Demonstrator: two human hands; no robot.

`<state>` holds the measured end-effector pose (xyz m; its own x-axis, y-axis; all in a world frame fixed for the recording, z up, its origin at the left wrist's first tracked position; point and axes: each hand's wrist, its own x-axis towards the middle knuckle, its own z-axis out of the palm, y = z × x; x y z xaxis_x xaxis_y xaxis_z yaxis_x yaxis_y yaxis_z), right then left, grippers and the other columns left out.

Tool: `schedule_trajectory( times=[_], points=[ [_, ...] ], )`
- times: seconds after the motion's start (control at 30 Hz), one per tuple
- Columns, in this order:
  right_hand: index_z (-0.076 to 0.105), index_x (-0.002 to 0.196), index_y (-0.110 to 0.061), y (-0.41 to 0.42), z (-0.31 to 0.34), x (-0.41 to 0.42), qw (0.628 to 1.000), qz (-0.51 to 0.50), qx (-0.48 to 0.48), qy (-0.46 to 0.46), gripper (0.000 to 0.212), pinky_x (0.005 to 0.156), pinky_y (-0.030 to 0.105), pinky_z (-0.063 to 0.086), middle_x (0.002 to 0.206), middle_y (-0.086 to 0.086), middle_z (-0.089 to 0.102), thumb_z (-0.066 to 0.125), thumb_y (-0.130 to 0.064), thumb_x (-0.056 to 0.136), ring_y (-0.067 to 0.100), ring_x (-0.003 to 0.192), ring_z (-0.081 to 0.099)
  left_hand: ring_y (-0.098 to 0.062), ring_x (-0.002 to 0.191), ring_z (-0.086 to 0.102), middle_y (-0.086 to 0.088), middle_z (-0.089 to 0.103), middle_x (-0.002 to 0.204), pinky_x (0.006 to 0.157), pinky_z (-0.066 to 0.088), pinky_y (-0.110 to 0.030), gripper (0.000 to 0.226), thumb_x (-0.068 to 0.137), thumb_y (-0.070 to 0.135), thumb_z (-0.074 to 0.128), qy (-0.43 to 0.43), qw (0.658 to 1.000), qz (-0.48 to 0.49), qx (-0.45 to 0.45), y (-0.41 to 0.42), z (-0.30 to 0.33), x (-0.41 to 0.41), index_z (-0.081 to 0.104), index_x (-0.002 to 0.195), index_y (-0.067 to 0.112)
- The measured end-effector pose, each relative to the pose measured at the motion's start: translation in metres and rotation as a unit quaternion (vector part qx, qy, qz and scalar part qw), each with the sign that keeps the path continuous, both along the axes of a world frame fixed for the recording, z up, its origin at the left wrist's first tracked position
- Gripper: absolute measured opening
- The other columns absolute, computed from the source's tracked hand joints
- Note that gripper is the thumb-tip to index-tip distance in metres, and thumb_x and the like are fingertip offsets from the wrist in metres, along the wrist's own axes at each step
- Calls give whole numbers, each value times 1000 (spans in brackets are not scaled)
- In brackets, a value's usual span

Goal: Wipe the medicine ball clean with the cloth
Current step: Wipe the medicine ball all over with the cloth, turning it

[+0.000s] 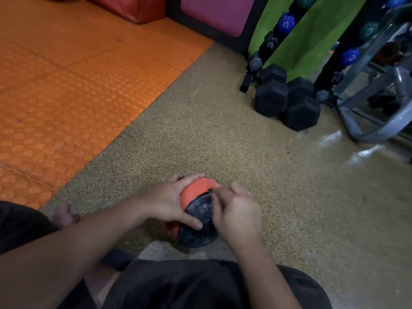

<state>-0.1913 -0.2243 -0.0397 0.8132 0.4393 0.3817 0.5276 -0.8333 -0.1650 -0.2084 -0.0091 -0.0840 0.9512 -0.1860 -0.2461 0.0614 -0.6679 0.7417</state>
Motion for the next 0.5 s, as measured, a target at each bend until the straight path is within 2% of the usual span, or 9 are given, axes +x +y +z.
schedule_trajectory(
  times=[0.07, 0.17, 0.2, 0.23, 0.33, 0.37, 0.5],
  points=[
    [77, 100, -27, -2, 3, 4, 1000, 3, 7, 0, 23, 58, 33, 51, 89, -4, 60, 58, -38, 92, 24, 78, 62, -23, 149, 33, 11, 21, 163, 121, 36, -50, 134, 38, 87, 86, 2, 1000, -4, -1, 0, 2, 4, 10, 147, 76],
    [73, 92, -26, 21, -2, -22, 986, 146, -84, 6, 16, 58, 38, 52, 91, -3, 59, 61, -36, 89, 25, 80, 59, -19, 149, 33, 11, 21, 163, 122, 33, -38, 129, 49, 71, 92, -13, 999, -38, -1, 3, 0, 7, 11, 149, 74],
    [73, 92, -26, 20, -3, -23, 982, 165, -90, 7, 15, 58, 38, 53, 91, -3, 60, 62, -37, 89, 25, 80, 60, -19, 149, 33, 11, 21, 163, 122, 33, -37, 128, 50, 71, 92, -20, 999, -44, 6, 3, 0, 7, 10, 148, 75],
    [74, 95, -27, 14, -2, -16, 985, 150, -80, 13, 16, 59, 38, 53, 92, -3, 61, 62, -38, 90, 25, 81, 60, -19, 149, 33, 11, 21, 163, 122, 34, -38, 129, 48, 74, 90, -21, 999, -45, 14, 2, 0, 7, 8, 148, 76],
    [78, 102, -28, -9, 7, 9, 999, 21, -25, -4, 20, 58, 34, 53, 89, -5, 59, 63, -38, 93, 20, 79, 58, -22, 149, 32, 13, 19, 164, 120, 38, -49, 134, 42, 84, 87, 1, 999, -31, 30, -2, 5, 8, 6, 148, 74],
    [78, 100, -26, -8, 7, 8, 1000, 18, -24, -6, 19, 58, 34, 53, 88, -5, 58, 64, -36, 93, 20, 78, 58, -22, 149, 32, 12, 19, 164, 120, 38, -50, 135, 41, 83, 88, 4, 999, -31, 25, -2, 6, 10, 6, 149, 75],
    [72, 87, -25, 18, -3, -21, 981, 186, -60, 17, 14, 61, 38, 54, 89, -4, 59, 62, -34, 90, 23, 79, 61, -20, 149, 33, 10, 19, 164, 122, 35, -40, 135, 54, 66, 96, -11, 997, -75, 18, 1, 9, 16, 8, 156, 66]
  ],
)
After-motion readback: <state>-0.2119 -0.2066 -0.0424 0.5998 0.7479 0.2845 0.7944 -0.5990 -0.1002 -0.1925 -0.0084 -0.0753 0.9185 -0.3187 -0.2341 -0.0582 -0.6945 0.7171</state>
